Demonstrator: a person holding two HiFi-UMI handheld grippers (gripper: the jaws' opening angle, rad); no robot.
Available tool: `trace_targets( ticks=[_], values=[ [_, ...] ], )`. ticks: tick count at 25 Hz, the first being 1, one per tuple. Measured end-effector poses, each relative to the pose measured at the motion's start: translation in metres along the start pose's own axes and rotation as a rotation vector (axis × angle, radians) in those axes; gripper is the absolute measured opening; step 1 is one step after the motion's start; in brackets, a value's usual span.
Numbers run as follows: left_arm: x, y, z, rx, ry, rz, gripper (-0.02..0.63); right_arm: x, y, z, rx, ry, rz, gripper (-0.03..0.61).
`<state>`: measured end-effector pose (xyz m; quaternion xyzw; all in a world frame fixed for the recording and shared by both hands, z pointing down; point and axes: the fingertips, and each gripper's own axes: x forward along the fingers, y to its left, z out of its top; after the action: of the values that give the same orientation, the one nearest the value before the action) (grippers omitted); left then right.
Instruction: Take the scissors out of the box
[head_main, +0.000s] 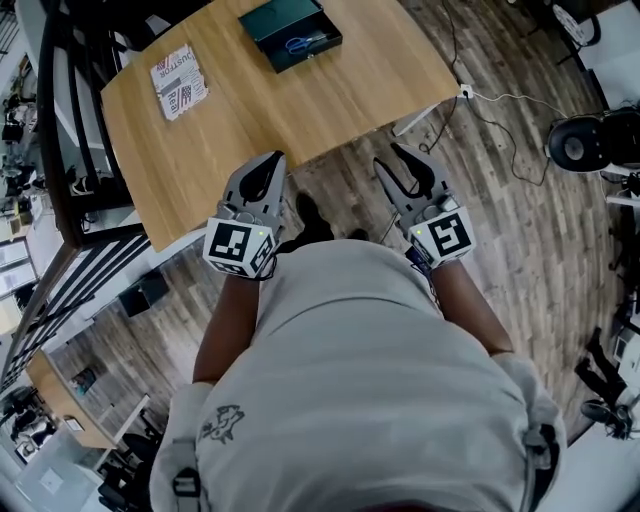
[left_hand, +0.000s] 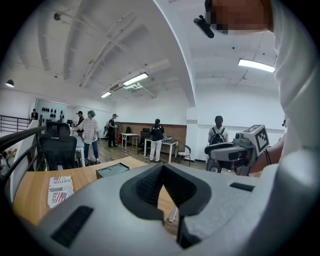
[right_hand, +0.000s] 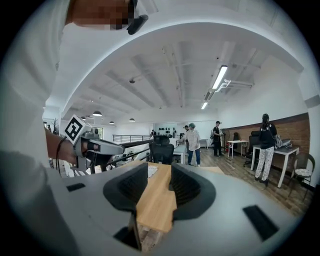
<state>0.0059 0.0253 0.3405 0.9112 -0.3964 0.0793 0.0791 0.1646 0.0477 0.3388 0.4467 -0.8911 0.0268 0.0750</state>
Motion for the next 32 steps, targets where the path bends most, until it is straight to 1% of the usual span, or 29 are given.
trace_targets(
  ticks=[8,10,13,16,18,22,25,28,32],
  values=[
    [0.016,0.066,0.004,-0.010,0.011,-0.034,0.005,0.075,0.001,0.014,-0.009,0.012,0.002,0.152],
    [0.016,0.081,0.005,-0.030,0.008,-0.037,0.005,0.090,0.005,0.014,-0.010,0.024,0.009,0.152],
    [0.011,0.103,0.008,-0.056,-0.005,-0.026,0.005,0.109,0.005,0.018,-0.013,0.034,0.008,0.152],
    [0.008,0.122,0.010,-0.040,-0.003,-0.016,0.005,0.127,0.001,0.022,-0.011,0.032,0.007,0.152],
    [0.007,0.131,0.007,-0.034,0.010,-0.013,0.005,0.138,0.000,0.023,-0.016,0.035,0.012,0.152],
    [0.011,0.140,-0.004,-0.062,0.036,-0.009,0.005,0.156,-0.004,0.024,-0.028,0.056,0.021,0.152],
    [0.018,0.143,-0.003,-0.053,0.036,0.005,0.005,0.169,-0.013,0.028,-0.045,0.052,0.048,0.152],
    [0.025,0.149,0.001,-0.051,0.027,0.038,0.005,0.183,-0.025,0.027,-0.051,0.053,0.083,0.152],
    [0.039,0.160,0.000,-0.083,0.033,0.094,0.005,0.209,-0.042,0.025,-0.067,0.071,0.150,0.152]
  ],
)
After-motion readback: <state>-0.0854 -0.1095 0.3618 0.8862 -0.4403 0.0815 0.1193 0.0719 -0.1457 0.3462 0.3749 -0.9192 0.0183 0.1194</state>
